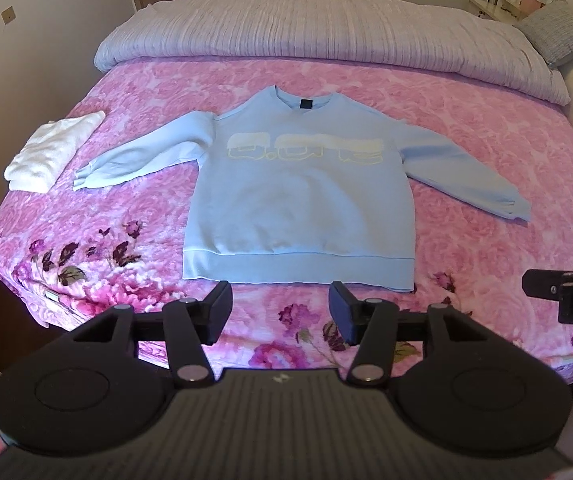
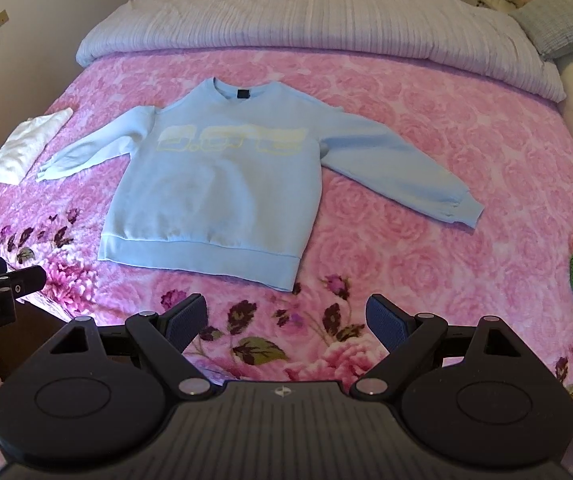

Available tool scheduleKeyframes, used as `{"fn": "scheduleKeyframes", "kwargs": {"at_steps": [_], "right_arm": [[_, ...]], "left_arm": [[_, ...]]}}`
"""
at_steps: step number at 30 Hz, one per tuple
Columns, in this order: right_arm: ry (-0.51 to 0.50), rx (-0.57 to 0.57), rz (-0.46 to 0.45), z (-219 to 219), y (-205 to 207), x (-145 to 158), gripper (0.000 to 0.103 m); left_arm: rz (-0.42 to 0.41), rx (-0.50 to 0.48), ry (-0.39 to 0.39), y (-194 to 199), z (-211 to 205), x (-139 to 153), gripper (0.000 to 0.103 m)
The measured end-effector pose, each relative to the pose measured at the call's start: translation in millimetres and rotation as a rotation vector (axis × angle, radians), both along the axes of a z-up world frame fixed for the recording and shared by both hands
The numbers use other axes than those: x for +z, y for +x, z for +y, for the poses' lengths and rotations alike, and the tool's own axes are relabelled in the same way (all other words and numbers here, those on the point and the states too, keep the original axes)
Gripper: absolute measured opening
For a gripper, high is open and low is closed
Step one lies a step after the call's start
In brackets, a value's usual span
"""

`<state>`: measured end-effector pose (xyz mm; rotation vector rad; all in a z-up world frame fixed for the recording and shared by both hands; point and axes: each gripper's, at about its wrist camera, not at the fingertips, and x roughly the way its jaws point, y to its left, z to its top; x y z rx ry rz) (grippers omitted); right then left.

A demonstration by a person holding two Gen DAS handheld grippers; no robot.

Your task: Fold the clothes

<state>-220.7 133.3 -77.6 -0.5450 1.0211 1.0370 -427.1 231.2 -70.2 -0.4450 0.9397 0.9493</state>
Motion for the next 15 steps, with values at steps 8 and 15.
{"fn": "scheduleKeyframes", "kwargs": {"at_steps": [8,15], "right_arm": [[-0.004,0.031,0.012,14,-5,-3,0.089],[0.006,0.068,0.017,34,-10,-4,0.089]], "left_arm": [[0.006,0.024,-0.002,-5,9,-2,0.049],[0.013,0.061,0.007,-13,20,-1,0.049]]}}
